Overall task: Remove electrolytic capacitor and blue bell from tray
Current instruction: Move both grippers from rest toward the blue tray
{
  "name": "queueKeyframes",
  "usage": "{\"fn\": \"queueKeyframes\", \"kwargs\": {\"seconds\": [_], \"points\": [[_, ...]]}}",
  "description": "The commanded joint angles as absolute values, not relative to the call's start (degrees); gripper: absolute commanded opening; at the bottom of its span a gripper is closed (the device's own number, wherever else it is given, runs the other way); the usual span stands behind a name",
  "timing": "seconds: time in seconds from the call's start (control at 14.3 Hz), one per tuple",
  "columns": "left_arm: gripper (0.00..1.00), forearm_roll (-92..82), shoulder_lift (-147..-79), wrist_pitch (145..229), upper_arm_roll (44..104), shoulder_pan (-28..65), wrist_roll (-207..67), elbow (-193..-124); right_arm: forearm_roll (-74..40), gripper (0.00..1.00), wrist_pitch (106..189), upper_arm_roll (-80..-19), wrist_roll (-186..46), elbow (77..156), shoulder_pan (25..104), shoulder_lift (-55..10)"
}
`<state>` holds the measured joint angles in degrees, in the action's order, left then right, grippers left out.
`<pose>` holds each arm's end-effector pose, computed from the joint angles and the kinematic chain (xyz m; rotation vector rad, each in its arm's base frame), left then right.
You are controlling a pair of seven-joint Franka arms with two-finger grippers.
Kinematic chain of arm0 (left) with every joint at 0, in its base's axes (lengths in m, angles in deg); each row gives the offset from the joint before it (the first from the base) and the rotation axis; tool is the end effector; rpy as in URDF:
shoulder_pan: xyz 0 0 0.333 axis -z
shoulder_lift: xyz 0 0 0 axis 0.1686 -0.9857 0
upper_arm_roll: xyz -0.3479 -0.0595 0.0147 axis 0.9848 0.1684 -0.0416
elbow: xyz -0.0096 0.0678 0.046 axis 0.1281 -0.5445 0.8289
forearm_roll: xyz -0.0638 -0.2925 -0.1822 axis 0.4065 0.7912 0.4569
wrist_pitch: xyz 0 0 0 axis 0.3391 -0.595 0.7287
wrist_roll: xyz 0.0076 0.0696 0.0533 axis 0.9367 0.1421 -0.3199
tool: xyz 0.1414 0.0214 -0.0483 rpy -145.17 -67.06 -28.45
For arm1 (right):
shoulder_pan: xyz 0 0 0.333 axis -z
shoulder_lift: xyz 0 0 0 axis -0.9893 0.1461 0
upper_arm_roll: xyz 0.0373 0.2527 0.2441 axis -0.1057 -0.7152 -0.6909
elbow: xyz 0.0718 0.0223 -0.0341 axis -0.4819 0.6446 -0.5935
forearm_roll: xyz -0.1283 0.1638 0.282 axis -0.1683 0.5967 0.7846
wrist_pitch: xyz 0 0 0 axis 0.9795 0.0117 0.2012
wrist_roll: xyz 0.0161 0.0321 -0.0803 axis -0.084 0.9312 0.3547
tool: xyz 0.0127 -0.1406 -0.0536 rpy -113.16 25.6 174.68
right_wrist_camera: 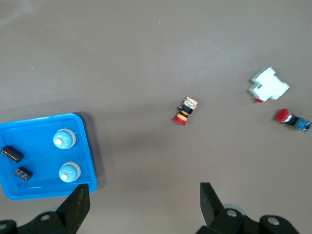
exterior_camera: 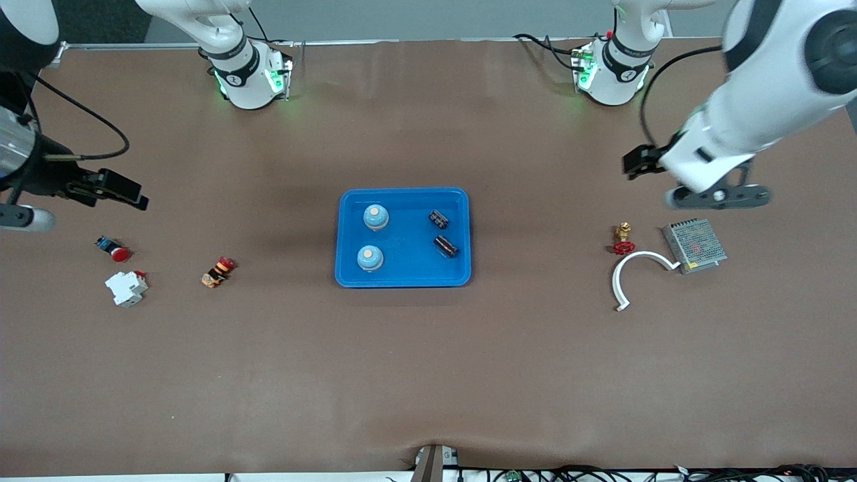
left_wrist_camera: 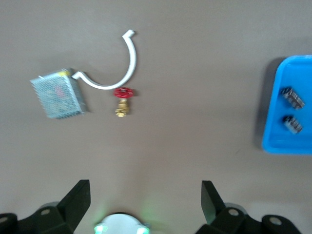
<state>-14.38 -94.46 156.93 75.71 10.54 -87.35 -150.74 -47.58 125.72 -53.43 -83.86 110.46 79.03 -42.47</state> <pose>0.4989 -0.1743 0.5430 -3.0825 -0.0775 0.2899 0.5345 0.0251 0.5709 -3.0214 0.2305 0.0822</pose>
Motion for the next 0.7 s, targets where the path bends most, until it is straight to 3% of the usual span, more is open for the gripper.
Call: {"fn": "queueKeyframes", "kwargs": {"seconds": [0.0, 0.28, 0.63], "points": [[1.00, -13.81, -98.41, 162.83, 79.17, 13.29, -100.98, -152.54, -46.37, 1.00, 133.30, -53.78, -88.07, 118.69, 77.30, -43.04], [1.00, -14.60, -106.76, 172.94, 79.18, 21.56, -119.10, -152.54, -46.37, 1.00, 150.00, -53.78, -98.78, 132.06, 71.25, -42.79], [0.95, -20.83, -116.69, 183.41, 79.18, 29.29, -139.15, -152.10, -46.45, 1.00, 159.85, -53.78, -115.23, 133.66, 61.31, -34.45]]}}
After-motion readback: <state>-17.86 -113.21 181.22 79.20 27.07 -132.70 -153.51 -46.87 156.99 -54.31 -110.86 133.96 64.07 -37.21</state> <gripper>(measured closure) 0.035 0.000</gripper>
